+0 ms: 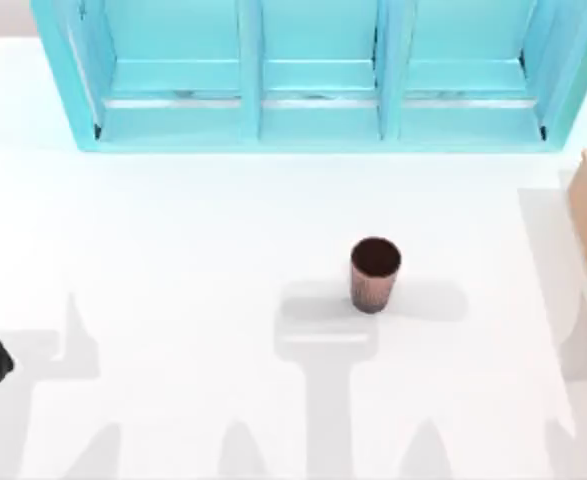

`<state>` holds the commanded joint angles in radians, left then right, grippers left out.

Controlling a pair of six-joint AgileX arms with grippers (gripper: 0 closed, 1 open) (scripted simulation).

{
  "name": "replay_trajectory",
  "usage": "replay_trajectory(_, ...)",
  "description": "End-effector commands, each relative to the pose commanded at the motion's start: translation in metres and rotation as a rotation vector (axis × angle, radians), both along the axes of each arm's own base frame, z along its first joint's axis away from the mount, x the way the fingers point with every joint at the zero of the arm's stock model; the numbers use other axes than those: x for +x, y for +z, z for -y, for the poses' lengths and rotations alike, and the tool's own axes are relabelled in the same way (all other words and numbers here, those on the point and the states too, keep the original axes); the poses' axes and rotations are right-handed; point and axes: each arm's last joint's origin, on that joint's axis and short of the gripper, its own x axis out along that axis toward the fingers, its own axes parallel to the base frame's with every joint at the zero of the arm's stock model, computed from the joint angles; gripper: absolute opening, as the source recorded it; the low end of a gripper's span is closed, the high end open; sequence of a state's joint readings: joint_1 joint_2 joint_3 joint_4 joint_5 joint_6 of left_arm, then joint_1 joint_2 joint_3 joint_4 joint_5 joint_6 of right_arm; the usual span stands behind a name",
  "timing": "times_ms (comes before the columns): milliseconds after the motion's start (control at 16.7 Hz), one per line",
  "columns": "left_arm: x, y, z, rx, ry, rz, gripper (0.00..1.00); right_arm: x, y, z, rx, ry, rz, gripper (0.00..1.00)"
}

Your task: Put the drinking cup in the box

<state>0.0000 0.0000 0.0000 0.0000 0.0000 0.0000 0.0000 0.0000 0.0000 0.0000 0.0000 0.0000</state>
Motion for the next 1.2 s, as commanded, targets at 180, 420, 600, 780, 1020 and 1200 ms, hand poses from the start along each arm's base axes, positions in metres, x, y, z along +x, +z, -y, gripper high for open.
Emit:
replay_trajectory(180,0.000,0.000,0.000,0.000,0.000,0.000,1.00,0.000,0.002,0.000,0.003,0.003,-0.007,1.00)
replay_trajectory(420,0.000,0.000,0.000,0.000,0.000,0.000,1.00,0.002,0.025,-0.003,0.045,0.029,-0.109,1.00)
replay_trajectory(600,0.000,0.000,0.000,0.000,0.000,0.000,1.00,0.011,0.055,-0.007,0.094,0.049,-0.259,1.00)
replay_trajectory(780,0.000,0.000,0.000,0.000,0.000,0.000,1.00,0.032,0.090,-0.015,0.142,0.063,-0.458,1.00)
replay_trajectory(1020,0.000,0.000,0.000,0.000,0.000,0.000,1.00,0.082,0.129,-0.037,0.181,0.068,-0.768,1.00)
replay_trajectory(1200,0.000,0.000,0.000,0.000,0.000,0.000,1.00,0.130,0.143,-0.066,0.179,0.059,-1.006,1.00)
